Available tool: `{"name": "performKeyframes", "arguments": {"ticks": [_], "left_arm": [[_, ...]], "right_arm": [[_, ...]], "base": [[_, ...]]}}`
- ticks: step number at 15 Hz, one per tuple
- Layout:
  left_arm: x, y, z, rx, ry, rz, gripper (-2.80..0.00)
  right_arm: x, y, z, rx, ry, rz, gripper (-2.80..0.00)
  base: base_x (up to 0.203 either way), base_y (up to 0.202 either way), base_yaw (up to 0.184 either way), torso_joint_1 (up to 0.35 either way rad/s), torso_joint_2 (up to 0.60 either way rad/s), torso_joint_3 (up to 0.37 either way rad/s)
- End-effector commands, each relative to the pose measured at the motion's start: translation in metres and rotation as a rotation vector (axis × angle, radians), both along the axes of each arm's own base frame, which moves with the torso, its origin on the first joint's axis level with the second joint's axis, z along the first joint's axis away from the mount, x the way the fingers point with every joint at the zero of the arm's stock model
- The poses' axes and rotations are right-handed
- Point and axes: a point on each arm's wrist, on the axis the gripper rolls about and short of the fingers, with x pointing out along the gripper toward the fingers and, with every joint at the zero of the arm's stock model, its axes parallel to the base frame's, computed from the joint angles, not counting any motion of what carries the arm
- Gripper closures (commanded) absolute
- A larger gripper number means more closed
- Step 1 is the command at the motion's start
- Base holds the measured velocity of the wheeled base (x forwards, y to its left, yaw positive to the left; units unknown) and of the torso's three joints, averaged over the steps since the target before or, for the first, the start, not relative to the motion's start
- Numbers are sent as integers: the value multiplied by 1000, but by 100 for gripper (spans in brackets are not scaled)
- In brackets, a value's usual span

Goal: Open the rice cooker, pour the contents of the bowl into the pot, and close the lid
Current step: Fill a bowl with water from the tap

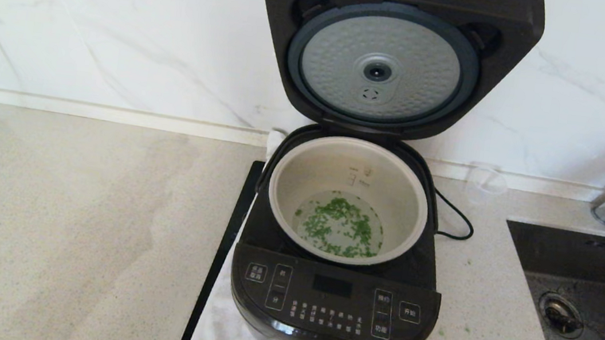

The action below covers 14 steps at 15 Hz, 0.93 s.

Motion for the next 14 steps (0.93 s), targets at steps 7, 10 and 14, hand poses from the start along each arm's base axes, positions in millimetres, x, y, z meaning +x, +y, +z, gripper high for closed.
{"name": "performKeyframes", "arguments": {"ticks": [7,10,14], "left_arm": [[0,0,0,1,2,0,0],[0,0,0,1,2,0,0],[0,0,0,1,0,0,0]], "right_arm": [[31,-3,-17,28,-50,5,0],[35,-1,-16,30,-49,14,0],[33,3,-11,30,-48,14,0]], "base": [[0,0,0,0,0,0],[0,0,0,0,0,0],[0,0,0,0,0,0]]}}
